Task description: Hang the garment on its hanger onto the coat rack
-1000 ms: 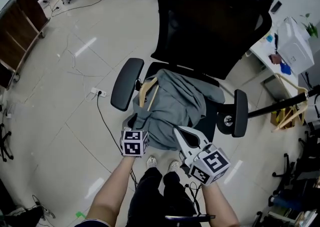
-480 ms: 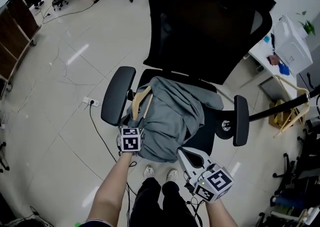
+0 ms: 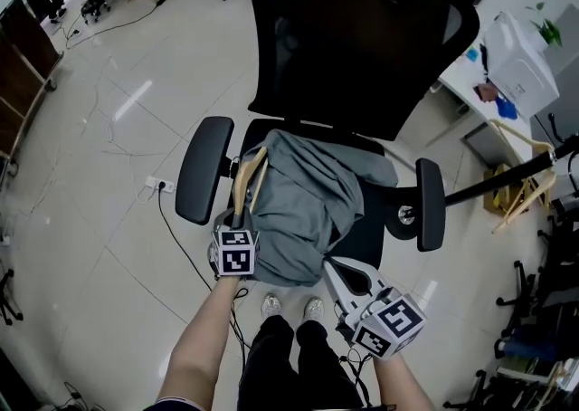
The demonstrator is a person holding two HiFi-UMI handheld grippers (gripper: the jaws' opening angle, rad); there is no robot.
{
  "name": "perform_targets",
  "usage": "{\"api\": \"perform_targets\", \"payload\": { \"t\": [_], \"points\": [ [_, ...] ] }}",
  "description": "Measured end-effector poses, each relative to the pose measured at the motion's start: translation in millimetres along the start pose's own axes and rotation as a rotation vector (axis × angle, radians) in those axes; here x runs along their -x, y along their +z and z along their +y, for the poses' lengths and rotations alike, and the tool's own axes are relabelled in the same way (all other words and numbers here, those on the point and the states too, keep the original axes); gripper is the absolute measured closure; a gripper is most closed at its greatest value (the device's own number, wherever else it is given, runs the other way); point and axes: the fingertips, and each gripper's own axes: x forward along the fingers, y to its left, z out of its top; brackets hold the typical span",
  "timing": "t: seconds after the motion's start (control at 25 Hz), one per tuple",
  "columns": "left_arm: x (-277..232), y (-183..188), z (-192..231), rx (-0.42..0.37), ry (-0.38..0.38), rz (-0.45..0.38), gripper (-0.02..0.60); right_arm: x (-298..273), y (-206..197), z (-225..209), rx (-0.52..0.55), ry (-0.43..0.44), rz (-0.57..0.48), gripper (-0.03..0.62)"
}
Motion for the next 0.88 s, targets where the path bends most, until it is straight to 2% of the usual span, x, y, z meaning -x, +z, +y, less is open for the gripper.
{"api": "perform_targets", "payload": {
  "t": [0.2,0.36,0.48,0.64,0.88],
  "points": [
    [34,31,-12,-0.06,-0.004,-0.059,0.566,13,17,-1,0.019,-0.014,-0.029,0.594],
    [77,69,-24,-0.145,-0.013,-0.117,0.566,31,39,-4,0.04,-0.036,-0.063,0.594],
    [110,107,-35,-0.227,-0.03,-0.191,0.566,44,60,-4,0.071,-0.044,-0.099,0.594],
    [153,163,-54,-0.34,-0.077,-0.282,0.566,63,91,-1,0.114,-0.049,-0.166,0.594],
    [213,238,-75,-0.431,-0.167,-0.363,0.566,98,150,9,0.182,-0.065,-0.299,0.594]
  ]
}}
